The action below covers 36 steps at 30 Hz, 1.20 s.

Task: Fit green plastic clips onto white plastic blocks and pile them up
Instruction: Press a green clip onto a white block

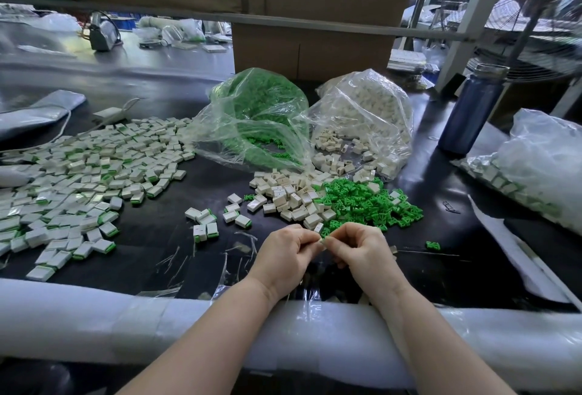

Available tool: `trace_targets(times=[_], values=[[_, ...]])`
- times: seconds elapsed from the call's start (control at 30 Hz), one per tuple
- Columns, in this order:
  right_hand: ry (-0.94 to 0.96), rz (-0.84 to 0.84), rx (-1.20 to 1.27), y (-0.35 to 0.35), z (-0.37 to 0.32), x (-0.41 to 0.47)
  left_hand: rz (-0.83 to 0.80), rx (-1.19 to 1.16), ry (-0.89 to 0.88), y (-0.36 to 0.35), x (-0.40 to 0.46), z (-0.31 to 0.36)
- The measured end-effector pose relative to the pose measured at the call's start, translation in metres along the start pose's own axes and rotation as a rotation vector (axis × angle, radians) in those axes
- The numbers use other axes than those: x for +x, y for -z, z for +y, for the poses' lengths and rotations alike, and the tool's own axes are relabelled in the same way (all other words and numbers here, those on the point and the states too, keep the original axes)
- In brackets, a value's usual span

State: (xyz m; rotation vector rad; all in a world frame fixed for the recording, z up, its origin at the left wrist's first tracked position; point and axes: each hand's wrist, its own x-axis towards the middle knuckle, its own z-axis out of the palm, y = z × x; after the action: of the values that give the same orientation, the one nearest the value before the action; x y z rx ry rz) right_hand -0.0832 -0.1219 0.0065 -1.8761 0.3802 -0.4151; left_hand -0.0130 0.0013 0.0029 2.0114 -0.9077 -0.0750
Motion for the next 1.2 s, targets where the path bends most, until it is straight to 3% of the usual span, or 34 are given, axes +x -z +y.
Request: trace_targets(times=[0.4,0.6,0.83,1.2], values=[[0.034,-0.033,0.226,0.0022,-0.0043,-0.0040,-0.003,-0.293,0.191,0.0030,-0.0003,0.0049],[0.029,0.005,0.295,0.0016,-0.0036,-0.0021,-0.018,-0.363,0.175,0.0048,0.0005,0.0076],[-0.009,-0.238,0.284,-0.0010,-0.0044,-0.0018,-0.069,-0.390,0.126,0.0050,-0.0008,0.0087],[-0.058,-0.251,0.361,0.0023,-0.0009,-0.0007,-0.126,-0.334,0.067,0.0041,-0.0019,0.0098]])
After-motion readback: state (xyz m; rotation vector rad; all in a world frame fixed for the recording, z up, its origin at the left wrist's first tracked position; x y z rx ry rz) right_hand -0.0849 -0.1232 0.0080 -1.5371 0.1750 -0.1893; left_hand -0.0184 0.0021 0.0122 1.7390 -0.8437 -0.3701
